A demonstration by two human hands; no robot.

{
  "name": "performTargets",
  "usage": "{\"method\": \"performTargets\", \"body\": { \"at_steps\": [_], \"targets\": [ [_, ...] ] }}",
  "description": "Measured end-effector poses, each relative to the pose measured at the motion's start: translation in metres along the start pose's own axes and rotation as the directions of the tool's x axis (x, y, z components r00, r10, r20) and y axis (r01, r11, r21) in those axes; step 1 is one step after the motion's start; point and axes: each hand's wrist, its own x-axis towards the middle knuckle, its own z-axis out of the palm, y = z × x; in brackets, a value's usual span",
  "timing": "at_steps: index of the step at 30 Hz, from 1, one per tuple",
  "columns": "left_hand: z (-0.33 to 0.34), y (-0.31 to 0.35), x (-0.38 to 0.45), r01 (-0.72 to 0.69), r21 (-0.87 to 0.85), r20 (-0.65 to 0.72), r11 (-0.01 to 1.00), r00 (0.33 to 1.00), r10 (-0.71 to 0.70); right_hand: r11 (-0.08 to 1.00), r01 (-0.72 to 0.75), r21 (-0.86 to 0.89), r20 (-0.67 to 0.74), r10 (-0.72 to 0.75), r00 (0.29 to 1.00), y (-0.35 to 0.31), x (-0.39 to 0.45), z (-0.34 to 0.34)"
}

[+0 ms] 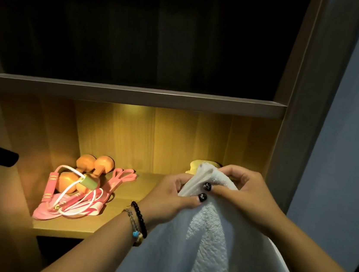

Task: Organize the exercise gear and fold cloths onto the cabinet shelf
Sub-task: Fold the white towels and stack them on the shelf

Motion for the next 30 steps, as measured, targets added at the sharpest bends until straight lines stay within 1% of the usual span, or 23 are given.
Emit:
{"method": "performTargets", "body": {
  "at_steps": [2, 3, 5, 7, 8, 10, 12, 13, 15, 18, 21, 23, 26, 30],
  "targets": [
    [0.001, -0.008, -0.006, 0.004, -0.025, -0.054, 1.0, 0.999, -0.005, 0.999, -0.017, 0.03, 0.022, 0.016, 1.0, 0.015, -0.01, 0.002],
    [0.001, -0.012, -0.01, 0.01, -0.037, -0.09, 0.999, 0.996, -0.014, 0.998, -0.051, 0.021, 0.047, 0.05, 0.998, 0.024, -0.015, 0.001],
    [-0.002, -0.019, -0.018, 0.027, -0.088, -0.169, 0.996, 0.985, -0.042, 0.984, -0.148, -0.094, 0.167, 0.162, 0.972, 0.047, -0.027, -0.001],
    [-0.009, -0.022, -0.024, 0.025, -0.143, -0.226, 0.989, 0.972, -0.057, 0.943, -0.197, -0.268, 0.284, 0.273, 0.919, 0.07, -0.04, -0.004],
    [-0.013, -0.021, -0.027, 0.018, -0.149, -0.244, 0.989, 0.968, -0.055, 0.92, -0.207, -0.334, 0.302, 0.312, 0.901, 0.081, -0.046, -0.007],
    [-0.02, -0.016, -0.031, 0.012, -0.145, -0.272, 0.989, 0.961, -0.052, 0.869, -0.24, -0.433, 0.295, 0.388, 0.873, 0.095, -0.054, -0.017],
    [-0.027, -0.011, -0.037, 0.019, -0.151, -0.306, 0.988, 0.95, -0.065, 0.805, -0.28, -0.523, 0.299, 0.48, 0.825, 0.103, -0.059, -0.031],
    [-0.03, -0.01, -0.041, 0.022, -0.151, -0.325, 0.988, 0.943, -0.071, 0.779, -0.287, -0.557, 0.299, 0.511, 0.806, 0.105, -0.061, -0.036],
    [-0.036, -0.009, -0.051, 0.027, -0.135, -0.348, 0.991, 0.935, -0.072, 0.752, -0.272, -0.6, 0.292, 0.523, 0.801, 0.106, -0.065, -0.042],
    [-0.042, -0.01, -0.068, 0.036, -0.085, -0.392, 0.996, 0.917, -0.067, 0.7, -0.142, -0.7, 0.283, 0.454, 0.845, 0.09, -0.065, -0.045],
    [-0.044, -0.011, -0.086, 0.027, -0.038, -0.498, 0.999, 0.866, -0.042, 0.641, -0.025, -0.767, 0.241, 0.324, 0.915, 0.055, -0.061, -0.054],
    [-0.044, -0.009, -0.098, 0.022, 0.102, -0.558, 0.995, 0.829, 0.039, 0.598, 0.065, -0.799, 0.223, 0.194, 0.955, 0.026, -0.062, -0.062],
    [-0.037, 0.009, -0.12, -0.015, 0.341, -0.547, 0.94, 0.81, 0.211, 0.546, 0.184, -0.818, 0.223, 0.006, 0.975, -0.018, -0.069, -0.073],
    [-0.028, 0.052, -0.144, -0.066, 0.475, -0.498, 0.877, 0.802, 0.33, 0.561, 0.234, -0.794, 0.169, -0.166, 0.972, -0.073, -0.087, -0.084]
  ]
}}
